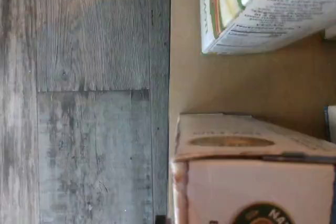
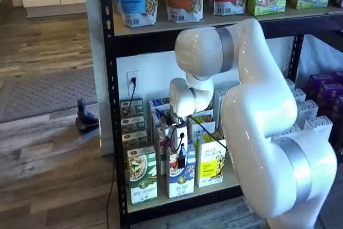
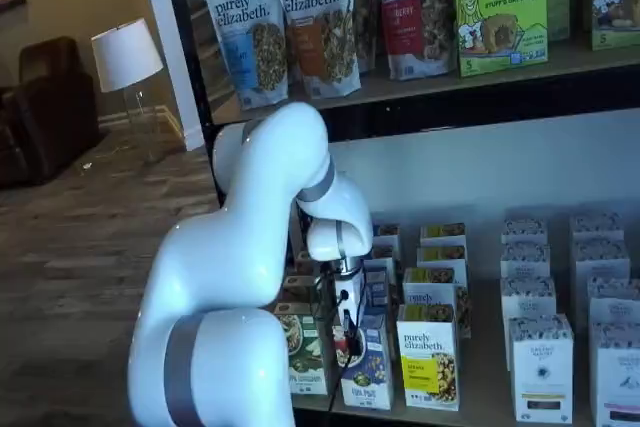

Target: Pick up the blue and white box that is on the bottom shelf, the second box from the left

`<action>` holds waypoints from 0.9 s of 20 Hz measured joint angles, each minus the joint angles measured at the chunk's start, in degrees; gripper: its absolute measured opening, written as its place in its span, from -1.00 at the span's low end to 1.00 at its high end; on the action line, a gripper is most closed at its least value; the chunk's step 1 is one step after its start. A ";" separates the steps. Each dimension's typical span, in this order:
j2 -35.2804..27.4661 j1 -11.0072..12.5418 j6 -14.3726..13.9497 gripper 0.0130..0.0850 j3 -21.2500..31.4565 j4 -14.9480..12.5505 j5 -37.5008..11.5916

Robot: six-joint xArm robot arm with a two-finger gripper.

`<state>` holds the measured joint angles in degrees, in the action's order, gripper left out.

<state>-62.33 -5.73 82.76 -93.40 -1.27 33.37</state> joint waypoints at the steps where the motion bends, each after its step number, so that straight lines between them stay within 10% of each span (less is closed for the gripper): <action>1: 0.10 0.00 0.06 0.44 0.19 0.06 -0.15; 7: 0.78 -0.03 0.23 0.00 1.31 0.31 -0.89; 18: 4.56 -0.17 -1.56 0.00 6.95 -1.59 -2.66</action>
<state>-57.77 -5.91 81.20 -86.45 -2.86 30.70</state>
